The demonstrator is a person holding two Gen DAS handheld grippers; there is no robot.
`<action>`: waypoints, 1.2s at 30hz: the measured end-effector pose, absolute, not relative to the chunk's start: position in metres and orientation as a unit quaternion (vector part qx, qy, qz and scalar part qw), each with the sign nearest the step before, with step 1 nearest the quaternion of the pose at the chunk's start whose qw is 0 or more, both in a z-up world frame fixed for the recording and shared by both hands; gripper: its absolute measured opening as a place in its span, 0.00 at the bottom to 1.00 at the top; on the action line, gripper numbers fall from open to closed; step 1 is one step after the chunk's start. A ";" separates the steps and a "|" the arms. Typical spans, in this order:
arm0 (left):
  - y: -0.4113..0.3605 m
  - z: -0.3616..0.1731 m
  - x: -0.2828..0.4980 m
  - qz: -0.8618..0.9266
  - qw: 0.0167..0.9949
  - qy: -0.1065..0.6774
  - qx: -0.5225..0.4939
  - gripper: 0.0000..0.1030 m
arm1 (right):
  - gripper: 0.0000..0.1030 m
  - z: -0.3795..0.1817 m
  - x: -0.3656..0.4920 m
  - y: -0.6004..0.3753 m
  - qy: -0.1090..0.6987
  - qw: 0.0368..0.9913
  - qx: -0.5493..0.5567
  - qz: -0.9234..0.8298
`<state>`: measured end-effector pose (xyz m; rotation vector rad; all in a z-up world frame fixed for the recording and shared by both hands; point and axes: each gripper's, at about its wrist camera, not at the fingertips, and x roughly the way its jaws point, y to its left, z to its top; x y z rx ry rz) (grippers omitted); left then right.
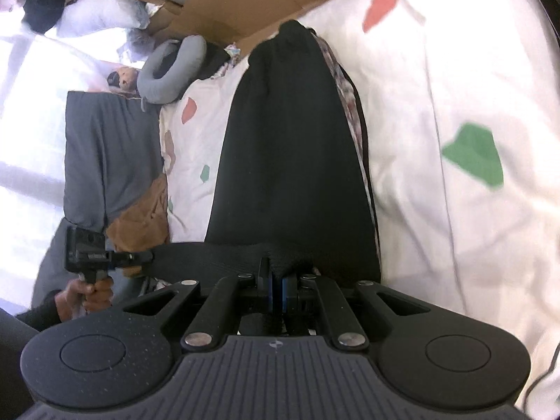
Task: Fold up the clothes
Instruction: 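Carry the hanging shorts and lower them toward the bed with both grippers, then lay the folded shorts on the bed and open both grippers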
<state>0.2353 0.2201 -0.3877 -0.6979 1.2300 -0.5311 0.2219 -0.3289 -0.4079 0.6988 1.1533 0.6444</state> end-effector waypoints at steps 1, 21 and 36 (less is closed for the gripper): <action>0.218 -0.387 0.242 -0.238 0.733 0.552 -0.319 0.03 | 0.03 -0.406 0.226 -0.328 0.523 0.737 0.310 0.294; 0.210 -0.393 0.303 -0.206 0.780 0.508 -0.301 0.03 | 0.04 -0.408 0.287 -0.336 0.504 0.769 0.310 0.242; 0.212 -0.419 0.320 -0.163 0.784 0.510 -0.313 0.06 | 0.06 -0.422 0.323 -0.336 0.504 0.775 0.315 0.215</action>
